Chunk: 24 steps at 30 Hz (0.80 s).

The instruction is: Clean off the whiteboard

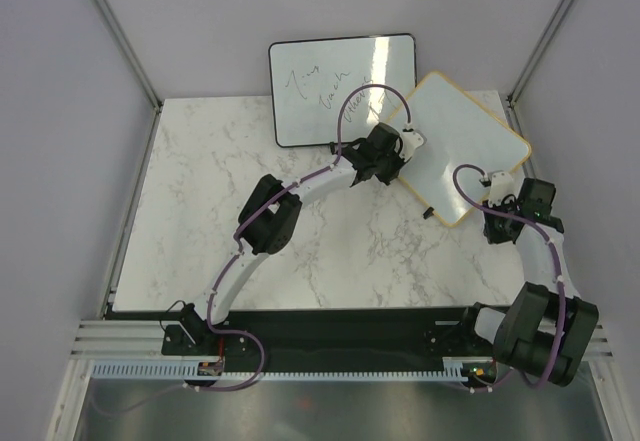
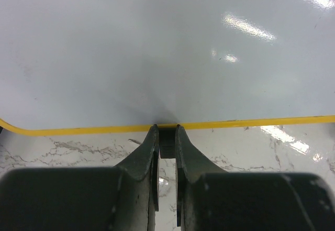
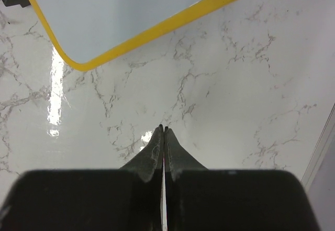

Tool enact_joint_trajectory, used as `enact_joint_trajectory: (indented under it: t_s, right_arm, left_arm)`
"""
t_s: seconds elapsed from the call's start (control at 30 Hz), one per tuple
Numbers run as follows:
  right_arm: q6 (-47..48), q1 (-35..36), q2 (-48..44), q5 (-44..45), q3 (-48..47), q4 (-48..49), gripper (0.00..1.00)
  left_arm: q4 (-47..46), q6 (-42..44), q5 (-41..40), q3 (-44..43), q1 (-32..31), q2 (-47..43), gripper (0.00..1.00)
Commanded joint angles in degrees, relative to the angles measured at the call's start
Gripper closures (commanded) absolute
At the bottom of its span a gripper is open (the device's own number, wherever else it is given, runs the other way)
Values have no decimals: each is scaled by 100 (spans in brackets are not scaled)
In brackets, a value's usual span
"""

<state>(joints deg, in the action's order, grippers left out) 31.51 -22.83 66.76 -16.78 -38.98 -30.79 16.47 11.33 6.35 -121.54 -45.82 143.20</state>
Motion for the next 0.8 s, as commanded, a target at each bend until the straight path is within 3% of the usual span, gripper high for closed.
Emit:
enact_joint_trajectory:
  t_s: [0.0,0.13,0.33,0.43,0.67,0.73,0.77]
  right_arm:
    - [-39,-11,-190,95,-92,169,95]
    - [-206,-11,-426,139,-232,240,84]
    - [-452,-11,-1032,376,-312,397,63]
    - [-584,-11,-1279,473,-320,477,55]
    - [-1128,-20,-1569,781,-908,530,47]
    - [-1452,-11,-1622,729,-1102,573,34]
    - [-1585,-11,-1631,711,-1294,600,20]
  left_arm:
    - [14,44,-11,-90,3,33,98]
    - [84,62,68,-63,-14,-19,93]
    - [111,123,59,261,-58,-151,57]
    - [120,185,42,358,-76,-248,48]
    - [523,273,33,455,-102,-617,39]
    - [733,325,59,647,-111,-941,34]
    - [813,352,68,744,-120,-1099,33]
